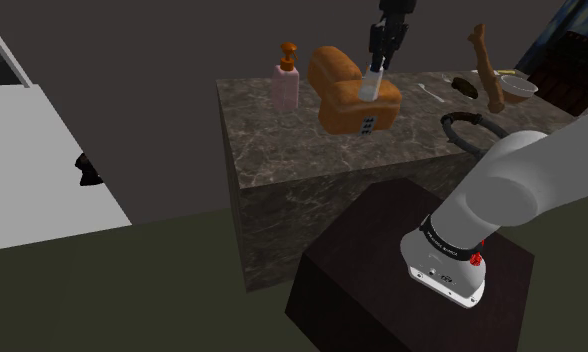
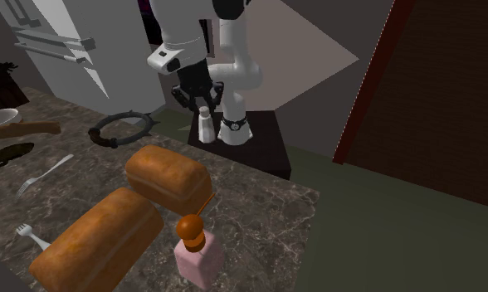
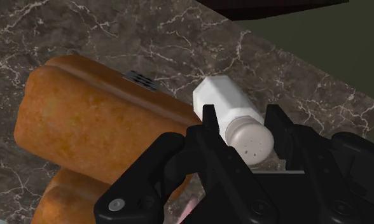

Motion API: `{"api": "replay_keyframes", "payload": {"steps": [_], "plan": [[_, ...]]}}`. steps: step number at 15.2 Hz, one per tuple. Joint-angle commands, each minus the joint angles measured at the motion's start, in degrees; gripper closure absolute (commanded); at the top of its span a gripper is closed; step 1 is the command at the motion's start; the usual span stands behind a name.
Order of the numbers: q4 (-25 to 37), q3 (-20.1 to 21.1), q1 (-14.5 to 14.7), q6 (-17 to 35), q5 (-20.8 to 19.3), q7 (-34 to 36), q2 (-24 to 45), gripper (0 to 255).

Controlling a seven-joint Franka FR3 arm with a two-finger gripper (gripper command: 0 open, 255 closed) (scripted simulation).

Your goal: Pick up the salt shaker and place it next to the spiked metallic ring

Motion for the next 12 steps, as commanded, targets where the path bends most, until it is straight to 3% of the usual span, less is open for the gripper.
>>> {"api": "replay_keyframes", "payload": {"steps": [1,12], "plan": [[0.30,-1.89,-1.00,-0.27,-1.26,-2.56,0.05,255],[5.64,-13.85,-6.27,-0.65,-7.52,-18.28,4.30,255]]}}
